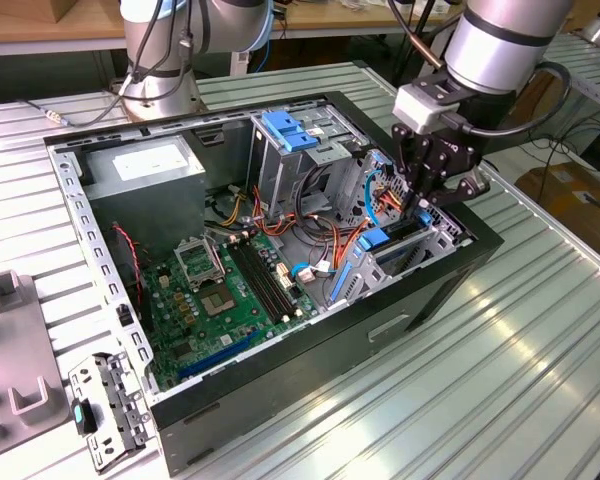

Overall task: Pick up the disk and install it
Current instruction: 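Insert the first disk wire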

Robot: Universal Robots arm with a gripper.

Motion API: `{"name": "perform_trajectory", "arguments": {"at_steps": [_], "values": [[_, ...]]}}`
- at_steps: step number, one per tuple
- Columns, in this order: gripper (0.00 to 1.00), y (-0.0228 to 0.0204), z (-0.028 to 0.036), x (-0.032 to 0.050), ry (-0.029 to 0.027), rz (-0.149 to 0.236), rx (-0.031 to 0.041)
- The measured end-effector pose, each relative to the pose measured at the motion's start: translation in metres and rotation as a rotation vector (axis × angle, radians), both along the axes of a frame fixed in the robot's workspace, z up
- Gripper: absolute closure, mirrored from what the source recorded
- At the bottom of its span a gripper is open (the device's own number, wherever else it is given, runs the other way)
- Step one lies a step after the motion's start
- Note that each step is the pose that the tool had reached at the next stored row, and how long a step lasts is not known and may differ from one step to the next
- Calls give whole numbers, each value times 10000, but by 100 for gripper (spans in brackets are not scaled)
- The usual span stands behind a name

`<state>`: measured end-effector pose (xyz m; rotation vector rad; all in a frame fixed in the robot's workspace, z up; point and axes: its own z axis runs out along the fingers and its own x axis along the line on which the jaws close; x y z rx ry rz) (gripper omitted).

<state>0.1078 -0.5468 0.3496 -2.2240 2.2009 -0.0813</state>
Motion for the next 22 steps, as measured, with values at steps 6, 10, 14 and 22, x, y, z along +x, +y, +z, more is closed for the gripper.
{"name": "perform_trajectory", "arguments": {"at_steps": [6,10,14,22], "values": [[84,-10,-10,22,0,-137,-3],[84,-10,-25,22,0,-136,-7],[84,-10,-29,21,0,-137,-6],[84,-10,-33,13,-1,-198,-5]]}}
